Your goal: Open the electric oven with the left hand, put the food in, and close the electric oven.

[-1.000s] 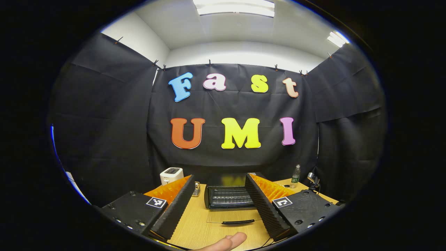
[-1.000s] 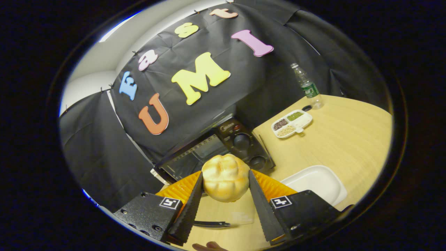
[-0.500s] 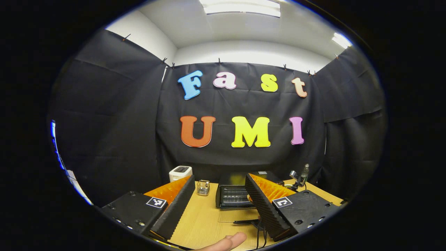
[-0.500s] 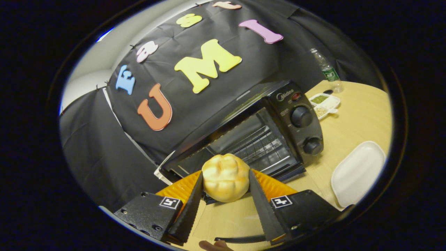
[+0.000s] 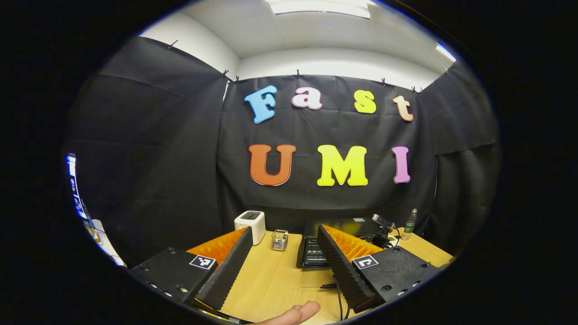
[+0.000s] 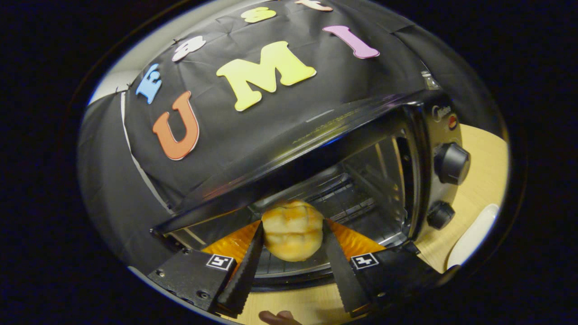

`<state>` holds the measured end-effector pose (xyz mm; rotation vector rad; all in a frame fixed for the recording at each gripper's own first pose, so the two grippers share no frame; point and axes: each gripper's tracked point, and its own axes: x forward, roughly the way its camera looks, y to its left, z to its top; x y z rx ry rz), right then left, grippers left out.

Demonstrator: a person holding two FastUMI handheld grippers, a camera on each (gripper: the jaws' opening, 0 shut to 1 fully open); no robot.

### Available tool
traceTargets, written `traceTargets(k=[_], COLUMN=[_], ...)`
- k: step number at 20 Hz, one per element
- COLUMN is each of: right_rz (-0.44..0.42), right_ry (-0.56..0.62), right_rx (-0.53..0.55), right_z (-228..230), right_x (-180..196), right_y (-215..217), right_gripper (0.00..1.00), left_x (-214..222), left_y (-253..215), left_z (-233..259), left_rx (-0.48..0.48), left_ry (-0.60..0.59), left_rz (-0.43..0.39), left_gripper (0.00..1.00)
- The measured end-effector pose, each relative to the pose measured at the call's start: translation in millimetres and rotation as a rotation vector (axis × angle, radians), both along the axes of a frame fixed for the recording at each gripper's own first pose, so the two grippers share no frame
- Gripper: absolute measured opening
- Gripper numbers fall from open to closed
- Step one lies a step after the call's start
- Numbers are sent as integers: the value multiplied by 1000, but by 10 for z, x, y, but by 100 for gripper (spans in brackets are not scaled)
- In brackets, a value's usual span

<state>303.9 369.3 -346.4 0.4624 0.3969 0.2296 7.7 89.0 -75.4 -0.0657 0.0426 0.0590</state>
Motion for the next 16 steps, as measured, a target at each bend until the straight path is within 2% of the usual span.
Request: traceTargets(k=[1, 2, 5, 6, 8, 9, 10, 13, 14, 15, 16], right_rz=[-9, -16, 11, 4, 13, 20, 19, 38, 53, 71, 80], right_ry=[-11, -22, -42, -39, -42, -48, -46, -25, -22, -25, -31], right_rx=[-10, -28, -48, -87, -112, -100, -90, -77, -85, -90, -93], right_z=[-9, -11, -13, -32, -37, -9, 7, 30, 30, 41, 58], right_x=[61, 119, 176, 164, 126, 109, 83, -80, -151, -243, -337], right_y=[-12, -33, 51, 26, 36, 40, 25, -35, -54, -69, -106], right_gripper=[75, 80, 81, 81, 94, 94, 94, 94, 95, 94, 95], left_x=[42, 66, 141, 148, 175, 177, 167, 109, 85, 90, 83], left_y=[-17, -27, -104, -131, -187, -184, -194, -214, -216, -222, -231], left_z=[-36, -61, -140, -167, -219, -230, -223, -212, -226, -234, -263], left_rx=[4, 8, 8, 4, -2, -4, -4, -4, -4, -2, -2], left_ry=[6, 14, 38, 43, 57, 57, 60, 57, 58, 59, 64], left_rz=[-2, -6, -17, -23, -34, -36, -37, -36, -34, -29, -29], left_gripper=[94, 94, 94, 94, 94, 86, 94, 94, 86, 94, 94])
